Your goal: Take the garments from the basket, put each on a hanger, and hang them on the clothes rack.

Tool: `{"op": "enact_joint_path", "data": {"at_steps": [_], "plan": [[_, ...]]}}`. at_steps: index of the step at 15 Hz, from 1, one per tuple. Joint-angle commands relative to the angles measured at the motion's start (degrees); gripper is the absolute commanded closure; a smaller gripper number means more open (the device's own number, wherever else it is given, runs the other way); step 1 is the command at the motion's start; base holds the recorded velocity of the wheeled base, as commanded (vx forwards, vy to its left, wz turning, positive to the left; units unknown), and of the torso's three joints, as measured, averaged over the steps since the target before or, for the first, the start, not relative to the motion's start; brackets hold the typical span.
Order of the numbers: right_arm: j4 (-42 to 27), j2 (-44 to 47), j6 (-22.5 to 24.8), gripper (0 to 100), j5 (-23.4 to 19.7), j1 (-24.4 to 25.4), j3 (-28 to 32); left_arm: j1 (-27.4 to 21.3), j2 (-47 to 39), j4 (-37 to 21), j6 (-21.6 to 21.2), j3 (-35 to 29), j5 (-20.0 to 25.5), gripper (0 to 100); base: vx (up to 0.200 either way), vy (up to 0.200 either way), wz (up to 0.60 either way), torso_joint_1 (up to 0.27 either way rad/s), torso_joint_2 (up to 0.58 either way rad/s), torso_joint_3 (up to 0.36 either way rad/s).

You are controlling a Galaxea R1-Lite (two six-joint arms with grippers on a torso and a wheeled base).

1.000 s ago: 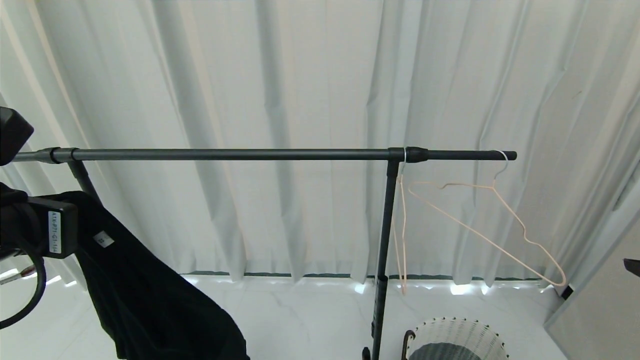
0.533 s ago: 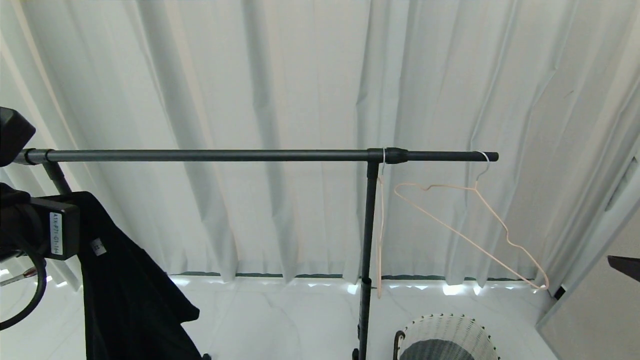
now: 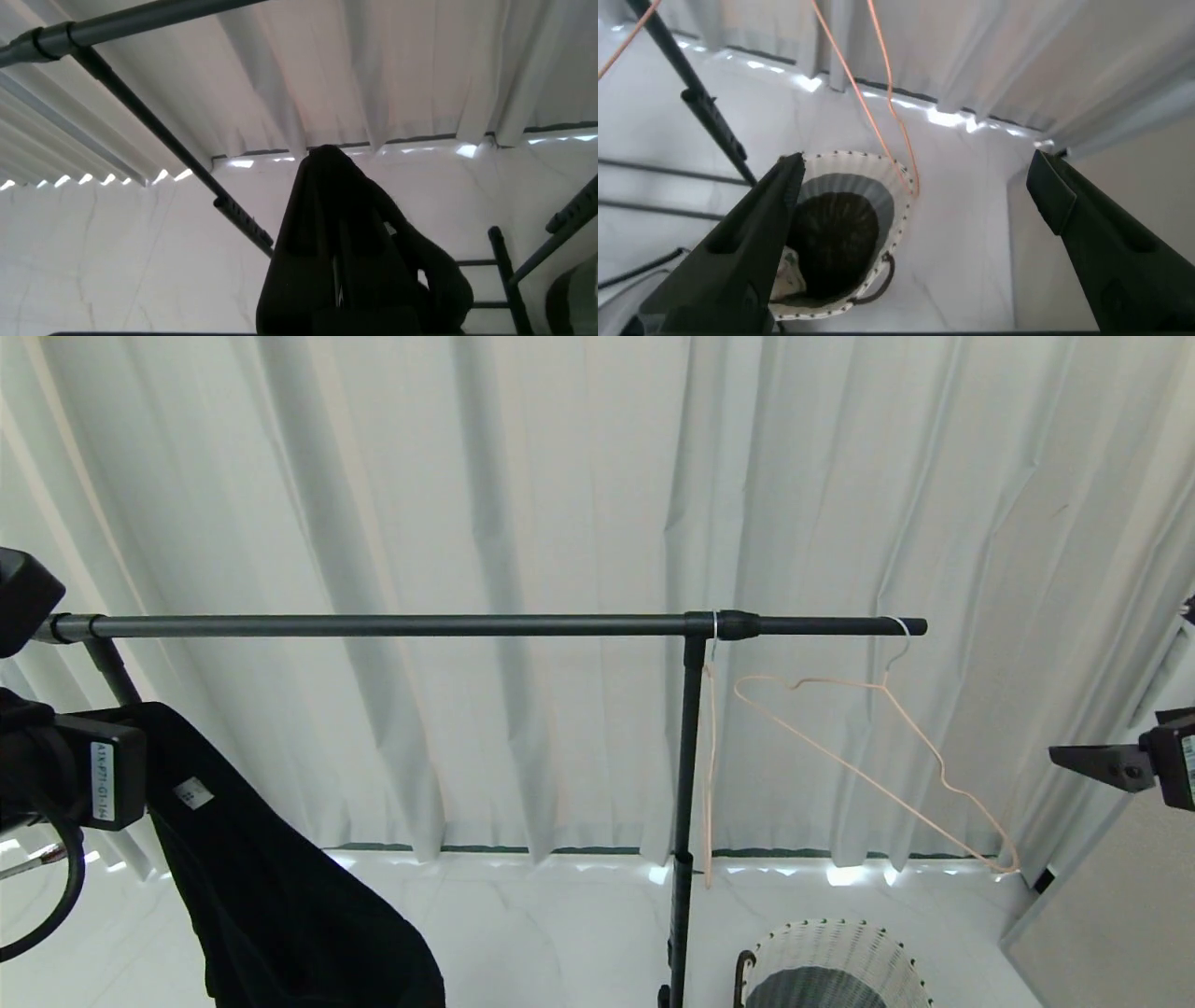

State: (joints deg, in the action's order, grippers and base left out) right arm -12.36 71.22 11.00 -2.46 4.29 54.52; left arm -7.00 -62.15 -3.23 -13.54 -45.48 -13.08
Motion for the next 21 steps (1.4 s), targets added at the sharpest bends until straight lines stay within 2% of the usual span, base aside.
{"op": "enact_joint_path", "data": {"at_steps": [1, 2, 3, 5, 8, 12, 15, 21], "plan": [[0.3, 10.9, 4.4, 0, -7.9, -7.1, 5.5, 0.1, 0.3, 0.0, 0.0, 0.1, 0.0, 100, 0.000, 0.000, 0.00, 0.000, 0.00, 0.000], [0.4, 12.2, 5.3, 0, -9.3, -7.7, 6.2, 0.1, 0.4, 0.1, 0.0, 0.1, 0.0, 100, 0.000, 0.000, 0.00, 0.000, 0.00, 0.000], [0.4, 16.6, 8.0, 0, -13.4, -8.6, 8.0, 0.0, 1.5, 0.2, 0.0, 0.1, 0.0, 100, 0.000, 0.000, 0.00, 0.000, 0.00, 0.000], [1.3, 22.7, 10.7, 0, -17.8, -9.3, 9.9, 0.0, 3.3, 0.2, 0.1, 0.5, 0.2, 100, 0.000, 0.000, 0.00, 0.000, 0.00, 0.000], [7.3, 31.4, 12.9, 0, -22.4, -10.0, 10.7, -0.1, 5.7, 0.2, 0.0, 1.5, 0.2, 100, 0.000, 0.000, 0.00, 0.000, 0.00, 0.000], [13.1, 39.3, 13.2, 0, -24.0, -10.0, 11.9, -0.1, 8.4, 0.2, -0.1, 2.4, 0.2, 100, 0.000, 0.000, 0.00, 0.000, 0.00, 0.000], [13.2, 42.4, 13.3, 0, -25.9, -10.1, 13.8, -0.1, 9.0, 0.2, -0.1, 2.9, 0.2, 100, 0.000, 0.000, 0.00, 0.000, 0.00, 0.000], [13.2, 46.9, 13.5, 0, -27.1, -10.1, 17.5, -0.1, 10.0, 0.2, -0.7, 2.9, 0.0, 100, 0.000, 0.000, 0.00, 0.000, 0.00, 0.000]]}}
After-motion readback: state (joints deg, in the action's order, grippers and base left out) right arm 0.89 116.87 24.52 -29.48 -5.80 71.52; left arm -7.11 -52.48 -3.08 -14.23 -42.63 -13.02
